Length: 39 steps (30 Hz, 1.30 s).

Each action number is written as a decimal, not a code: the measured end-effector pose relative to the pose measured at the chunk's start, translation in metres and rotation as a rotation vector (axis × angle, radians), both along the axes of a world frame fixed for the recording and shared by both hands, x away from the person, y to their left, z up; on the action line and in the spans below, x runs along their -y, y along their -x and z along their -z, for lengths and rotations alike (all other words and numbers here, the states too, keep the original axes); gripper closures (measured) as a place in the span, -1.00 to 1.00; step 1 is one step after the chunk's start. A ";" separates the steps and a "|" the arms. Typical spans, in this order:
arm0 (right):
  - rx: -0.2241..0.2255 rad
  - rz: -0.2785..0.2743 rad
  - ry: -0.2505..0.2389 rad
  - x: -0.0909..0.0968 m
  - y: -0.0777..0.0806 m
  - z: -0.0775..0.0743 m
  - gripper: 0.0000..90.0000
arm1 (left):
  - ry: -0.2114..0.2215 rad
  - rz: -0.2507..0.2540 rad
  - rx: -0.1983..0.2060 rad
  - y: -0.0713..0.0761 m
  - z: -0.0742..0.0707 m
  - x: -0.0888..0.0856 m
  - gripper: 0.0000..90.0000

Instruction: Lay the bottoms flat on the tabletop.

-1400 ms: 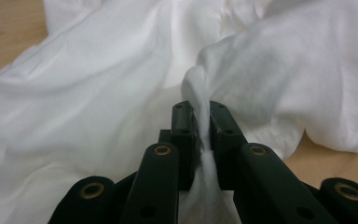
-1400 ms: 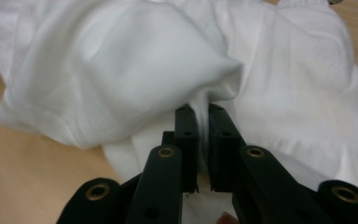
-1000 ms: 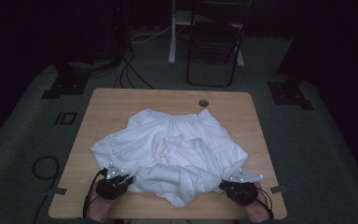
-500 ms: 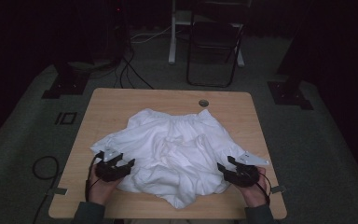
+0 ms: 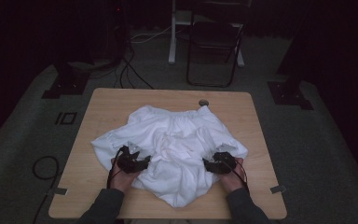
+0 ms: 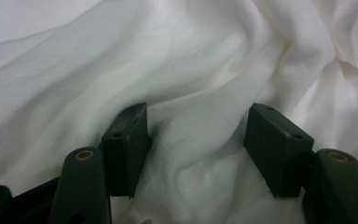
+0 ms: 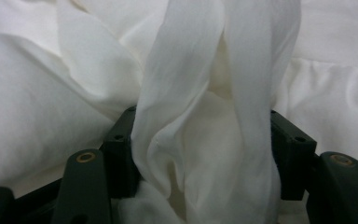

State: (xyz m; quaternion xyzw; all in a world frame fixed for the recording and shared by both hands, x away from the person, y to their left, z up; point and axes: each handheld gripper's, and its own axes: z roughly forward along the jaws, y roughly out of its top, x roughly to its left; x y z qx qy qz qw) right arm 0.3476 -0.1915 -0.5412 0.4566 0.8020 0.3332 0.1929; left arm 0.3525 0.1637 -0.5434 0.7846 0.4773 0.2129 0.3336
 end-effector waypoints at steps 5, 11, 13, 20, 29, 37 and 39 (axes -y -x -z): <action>0.016 0.056 0.016 -0.007 -0.041 -0.001 -0.13 | 0.011 -0.098 0.025 -0.036 0.002 -0.008 -0.08; 0.001 0.102 0.016 -0.015 -0.079 -0.003 -0.13 | 0.011 -0.165 0.024 -0.063 0.001 -0.017 -0.08; -0.023 0.096 0.038 -0.019 -0.085 -0.006 -0.13 | 0.015 -0.163 0.025 -0.063 0.001 -0.018 -0.08; 0.040 0.111 -0.010 -0.019 -0.082 -0.033 -0.23 | 0.018 -0.141 0.021 -0.060 0.001 -0.019 -0.14; -0.038 0.047 0.036 -0.023 -0.083 -0.021 0.72 | 0.019 -0.144 0.022 -0.058 0.001 -0.019 -0.17; 0.019 0.046 0.123 0.005 -0.017 -0.036 0.82 | 0.019 -0.152 0.020 -0.057 0.001 -0.019 -0.17; 0.018 0.069 0.115 0.018 0.004 -0.035 0.81 | 0.018 -0.153 0.020 -0.057 0.001 -0.019 -0.17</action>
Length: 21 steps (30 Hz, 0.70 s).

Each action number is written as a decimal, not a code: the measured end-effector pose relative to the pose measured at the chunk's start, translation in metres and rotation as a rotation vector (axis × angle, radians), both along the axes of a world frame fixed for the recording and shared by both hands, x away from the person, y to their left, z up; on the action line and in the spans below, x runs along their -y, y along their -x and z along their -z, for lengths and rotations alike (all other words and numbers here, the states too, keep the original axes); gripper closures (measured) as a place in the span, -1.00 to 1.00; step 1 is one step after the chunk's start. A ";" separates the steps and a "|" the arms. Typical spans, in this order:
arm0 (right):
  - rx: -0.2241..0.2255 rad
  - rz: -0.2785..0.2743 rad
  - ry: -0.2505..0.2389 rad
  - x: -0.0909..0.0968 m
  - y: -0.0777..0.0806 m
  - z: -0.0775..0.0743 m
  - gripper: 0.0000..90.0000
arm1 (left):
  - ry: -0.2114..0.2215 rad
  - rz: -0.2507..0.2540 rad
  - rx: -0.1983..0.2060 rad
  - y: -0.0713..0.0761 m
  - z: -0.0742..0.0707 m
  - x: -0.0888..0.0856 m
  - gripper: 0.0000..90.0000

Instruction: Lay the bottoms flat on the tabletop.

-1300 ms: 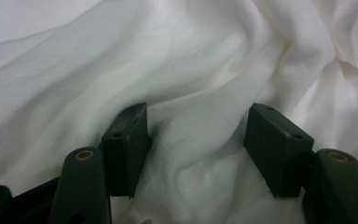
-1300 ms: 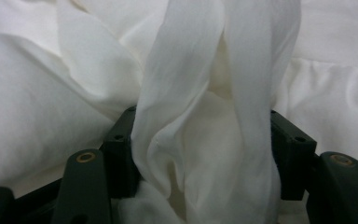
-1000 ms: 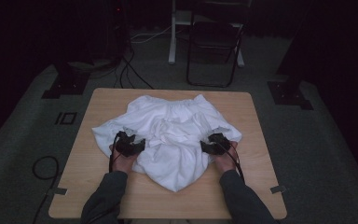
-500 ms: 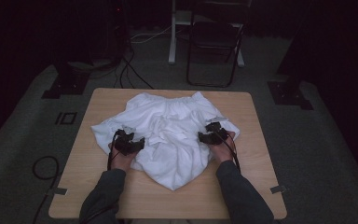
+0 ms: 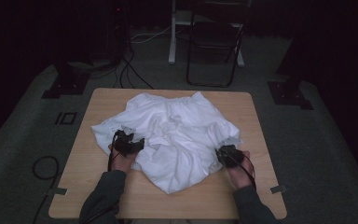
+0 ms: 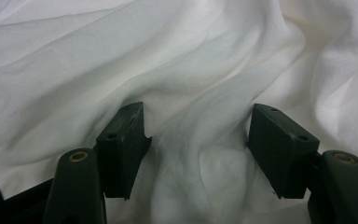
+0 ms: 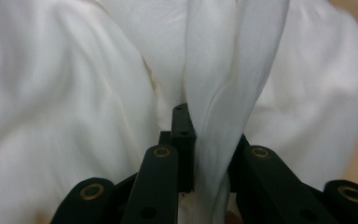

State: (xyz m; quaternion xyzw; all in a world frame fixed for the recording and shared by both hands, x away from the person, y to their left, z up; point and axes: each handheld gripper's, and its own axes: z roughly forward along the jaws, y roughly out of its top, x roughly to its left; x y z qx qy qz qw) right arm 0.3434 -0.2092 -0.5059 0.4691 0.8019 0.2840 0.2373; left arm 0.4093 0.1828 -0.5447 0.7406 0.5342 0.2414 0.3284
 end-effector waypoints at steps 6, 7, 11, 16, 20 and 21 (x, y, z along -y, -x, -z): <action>-0.024 0.075 0.018 0.045 0.055 0.013 0.80 | 0.000 -0.002 0.001 0.000 0.000 0.000 -0.17; -0.031 0.093 0.029 0.052 0.061 0.014 0.80 | 0.000 -0.002 0.000 0.000 0.000 0.000 -0.17; -0.032 0.125 -0.009 0.070 0.074 0.010 0.42 | 0.001 -0.003 0.002 0.000 0.000 0.000 -0.17; 0.121 0.075 -0.057 0.047 0.069 -0.023 -0.04 | 0.001 -0.007 0.002 0.001 0.000 0.001 -0.17; 0.193 0.033 -0.054 0.009 0.044 -0.036 -0.16 | 0.000 -0.009 0.001 0.001 0.000 0.001 -0.17; 0.193 0.023 -0.055 0.001 0.037 -0.036 -0.18 | 0.000 -0.009 0.001 0.001 0.000 0.001 -0.17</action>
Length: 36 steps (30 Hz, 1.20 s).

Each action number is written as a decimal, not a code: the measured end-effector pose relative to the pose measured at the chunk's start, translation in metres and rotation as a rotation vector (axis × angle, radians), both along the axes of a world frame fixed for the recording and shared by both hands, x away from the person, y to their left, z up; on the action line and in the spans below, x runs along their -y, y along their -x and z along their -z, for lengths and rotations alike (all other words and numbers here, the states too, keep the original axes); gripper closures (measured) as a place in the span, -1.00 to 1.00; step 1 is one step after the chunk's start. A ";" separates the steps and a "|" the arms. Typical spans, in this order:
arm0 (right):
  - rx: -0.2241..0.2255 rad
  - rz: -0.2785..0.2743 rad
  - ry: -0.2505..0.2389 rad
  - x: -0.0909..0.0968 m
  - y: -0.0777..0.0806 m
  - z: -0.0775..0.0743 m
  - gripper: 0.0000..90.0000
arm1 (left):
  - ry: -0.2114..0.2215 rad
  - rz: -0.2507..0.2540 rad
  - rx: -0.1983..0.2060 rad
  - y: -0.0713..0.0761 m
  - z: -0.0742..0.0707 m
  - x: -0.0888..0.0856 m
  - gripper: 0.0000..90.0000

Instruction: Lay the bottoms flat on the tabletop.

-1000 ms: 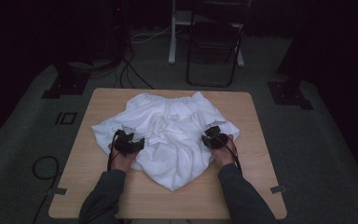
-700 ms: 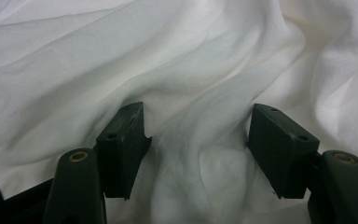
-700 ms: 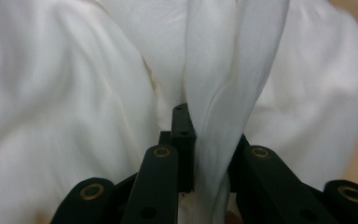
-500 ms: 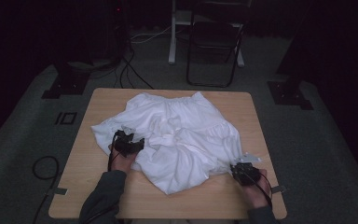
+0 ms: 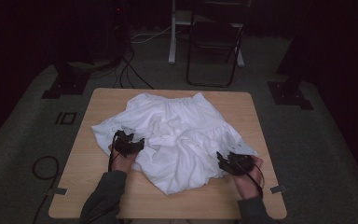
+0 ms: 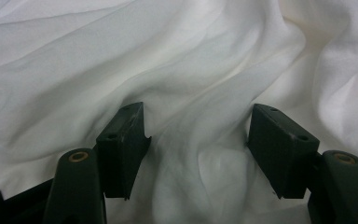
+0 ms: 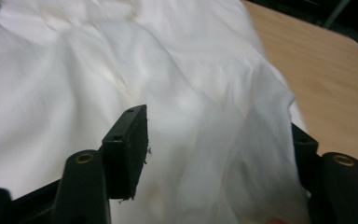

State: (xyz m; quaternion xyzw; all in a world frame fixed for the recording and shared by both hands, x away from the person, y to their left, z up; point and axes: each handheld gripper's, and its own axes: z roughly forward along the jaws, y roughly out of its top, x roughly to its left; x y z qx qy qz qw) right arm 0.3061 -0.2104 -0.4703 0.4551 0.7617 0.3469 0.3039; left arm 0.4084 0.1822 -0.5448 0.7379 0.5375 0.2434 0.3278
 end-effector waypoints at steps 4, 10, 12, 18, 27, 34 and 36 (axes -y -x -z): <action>-0.016 -0.036 0.037 -0.040 -0.036 0.008 -0.22 | 0.000 0.000 0.000 0.000 0.000 0.000 -0.17; -0.104 -0.073 0.125 -0.074 -0.077 0.029 -0.25 | 0.000 -0.001 0.000 0.000 0.000 0.000 -0.17; -0.154 -0.069 0.149 -0.074 -0.088 0.040 -0.17 | 0.003 -0.003 0.002 0.000 0.000 0.000 -0.17; -0.259 -0.097 0.142 -0.058 -0.073 0.051 0.76 | 0.001 -0.001 0.000 0.000 0.000 0.000 -0.17; -0.262 -0.040 0.119 0.020 0.017 0.047 0.90 | 0.001 -0.002 -0.001 0.000 0.000 0.000 -0.17; -0.319 0.033 0.140 0.067 0.069 0.049 0.81 | 0.001 -0.002 0.000 0.000 0.000 0.000 -0.17; -0.315 0.019 0.122 0.072 0.073 0.047 0.50 | 0.001 -0.002 -0.001 0.000 0.000 0.000 -0.17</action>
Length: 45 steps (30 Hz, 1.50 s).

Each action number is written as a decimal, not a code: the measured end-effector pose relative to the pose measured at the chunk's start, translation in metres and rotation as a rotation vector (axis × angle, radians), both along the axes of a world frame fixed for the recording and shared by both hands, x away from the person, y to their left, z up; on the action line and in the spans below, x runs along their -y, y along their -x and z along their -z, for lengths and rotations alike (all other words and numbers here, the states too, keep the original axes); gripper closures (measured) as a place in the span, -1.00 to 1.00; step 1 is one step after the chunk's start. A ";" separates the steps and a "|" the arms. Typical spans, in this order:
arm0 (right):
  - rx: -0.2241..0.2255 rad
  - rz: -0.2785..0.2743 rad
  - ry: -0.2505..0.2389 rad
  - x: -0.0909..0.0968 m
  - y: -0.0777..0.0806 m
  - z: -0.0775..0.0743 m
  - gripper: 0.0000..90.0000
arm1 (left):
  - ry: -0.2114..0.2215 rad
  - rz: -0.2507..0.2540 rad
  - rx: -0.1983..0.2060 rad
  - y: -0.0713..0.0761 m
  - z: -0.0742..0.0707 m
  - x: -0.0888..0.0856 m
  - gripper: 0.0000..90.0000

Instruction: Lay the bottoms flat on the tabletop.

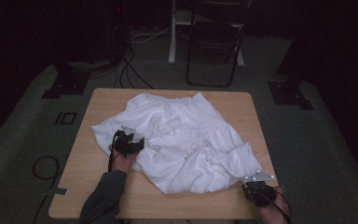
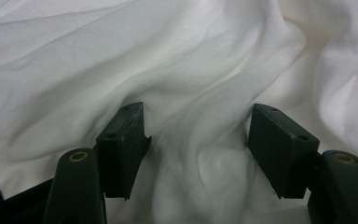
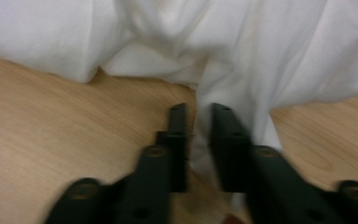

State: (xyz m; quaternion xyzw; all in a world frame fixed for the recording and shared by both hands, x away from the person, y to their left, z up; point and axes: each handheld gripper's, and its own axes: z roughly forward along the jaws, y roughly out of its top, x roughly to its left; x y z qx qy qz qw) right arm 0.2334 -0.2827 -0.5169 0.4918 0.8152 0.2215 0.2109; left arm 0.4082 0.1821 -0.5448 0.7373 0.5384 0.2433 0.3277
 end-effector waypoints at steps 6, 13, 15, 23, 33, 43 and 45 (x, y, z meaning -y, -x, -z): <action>0.190 -0.057 -0.099 -0.020 -0.015 -0.043 0.15 | 0.002 -0.002 0.001 0.000 0.000 0.000 -0.17; 0.223 -0.091 -0.174 -0.091 -0.096 -0.058 0.05 | 0.003 -0.001 0.002 0.000 0.000 0.000 -0.17; 0.200 -0.074 -0.152 -0.109 -0.120 -0.051 0.01 | 0.003 -0.001 0.002 0.000 0.000 0.000 -0.17; -0.003 -0.047 -0.037 -0.117 -0.147 0.001 0.17 | 0.001 0.000 0.000 0.000 0.000 0.000 -0.17; -0.009 -0.073 -0.046 -0.065 -0.066 0.005 0.78 | 0.001 0.000 0.000 0.000 0.000 0.000 -0.17; -0.003 0.006 -0.074 -0.018 0.020 -0.002 0.79 | 0.001 0.000 0.000 0.000 0.000 0.000 -0.17; -0.011 0.025 -0.091 -0.012 0.028 -0.002 0.77 | 0.001 0.000 0.000 0.000 0.000 0.000 -0.17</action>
